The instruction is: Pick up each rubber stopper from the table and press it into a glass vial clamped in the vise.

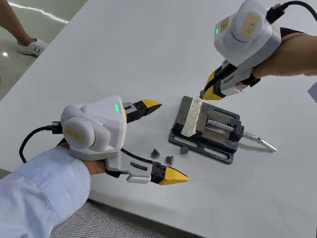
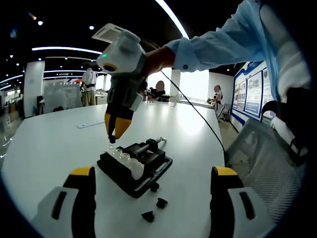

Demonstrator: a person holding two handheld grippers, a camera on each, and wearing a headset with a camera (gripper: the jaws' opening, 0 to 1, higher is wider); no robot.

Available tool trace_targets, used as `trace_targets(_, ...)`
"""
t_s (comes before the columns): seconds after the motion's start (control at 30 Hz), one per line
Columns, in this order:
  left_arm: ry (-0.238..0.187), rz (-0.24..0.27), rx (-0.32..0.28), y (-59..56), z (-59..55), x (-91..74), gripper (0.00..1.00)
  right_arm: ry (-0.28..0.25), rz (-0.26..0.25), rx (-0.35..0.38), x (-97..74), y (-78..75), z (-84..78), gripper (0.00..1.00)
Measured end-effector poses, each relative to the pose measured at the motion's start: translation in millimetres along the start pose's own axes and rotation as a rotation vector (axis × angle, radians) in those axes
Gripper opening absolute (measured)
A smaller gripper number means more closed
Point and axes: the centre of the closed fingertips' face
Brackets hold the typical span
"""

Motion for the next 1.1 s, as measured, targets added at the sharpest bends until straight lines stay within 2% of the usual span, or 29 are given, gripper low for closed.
trace_targets(0.43, 0.016, 0.015, 0.017, 12.1, 9.0, 1.1, 0.95, 0.005, 0.01, -0.008, 5.2, 2.5, -0.6, 0.07)
trace_targets(0.8, -0.003, 0.019, 0.014, 13.6, 13.4, 0.4, 0.95, 0.01, 0.023, -0.027, 9.6, 4.8, -1.0, 0.07)
trace_targets(1.1, -0.004, 0.022, 0.013, 14.1, 11.9, -1.2, 0.95, 0.015, 0.026, -0.027, 9.6, 5.1, -2.1, 0.07)
Point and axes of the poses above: the centre of the closed fingertips' face, and the gripper's own axes: x roughly forward along the fingers, y roughly to its left, z roughly out of its top, and after that the axes turned 15 degrees about -z, right-handed
